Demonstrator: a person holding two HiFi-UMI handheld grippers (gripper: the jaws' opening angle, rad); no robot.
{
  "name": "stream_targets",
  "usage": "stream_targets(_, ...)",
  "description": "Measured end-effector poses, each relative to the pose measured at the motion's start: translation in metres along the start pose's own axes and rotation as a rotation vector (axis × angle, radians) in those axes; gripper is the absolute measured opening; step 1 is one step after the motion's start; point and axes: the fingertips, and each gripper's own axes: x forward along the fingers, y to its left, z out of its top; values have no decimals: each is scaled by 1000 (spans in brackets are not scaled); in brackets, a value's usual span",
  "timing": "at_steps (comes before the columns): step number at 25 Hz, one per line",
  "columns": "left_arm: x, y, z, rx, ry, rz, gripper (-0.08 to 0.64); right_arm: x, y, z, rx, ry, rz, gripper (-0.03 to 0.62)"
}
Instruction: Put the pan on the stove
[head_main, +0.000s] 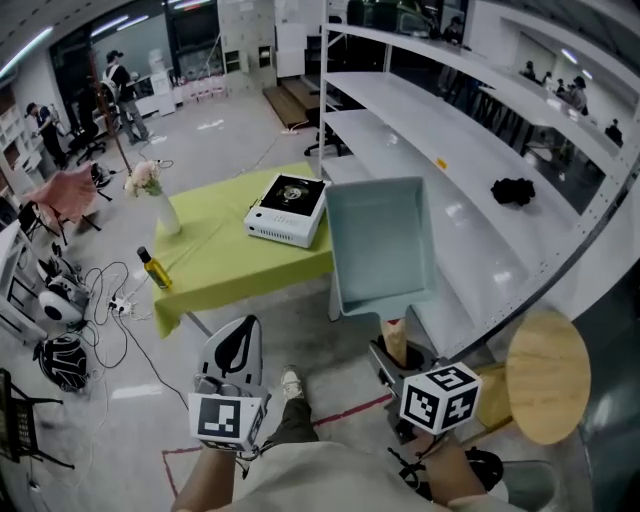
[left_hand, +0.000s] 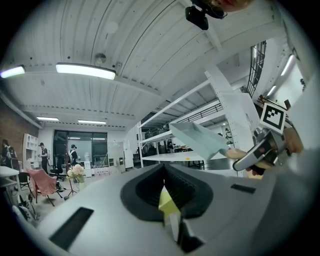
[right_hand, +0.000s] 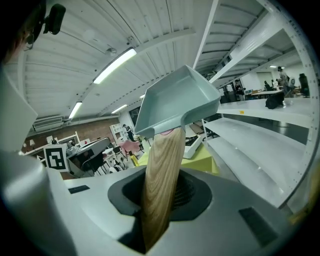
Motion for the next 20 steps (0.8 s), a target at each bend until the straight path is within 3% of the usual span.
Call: stream_targets(20, 231, 162, -61, -41, 120, -55, 8, 251, -63, 102, 51, 161, -26, 84)
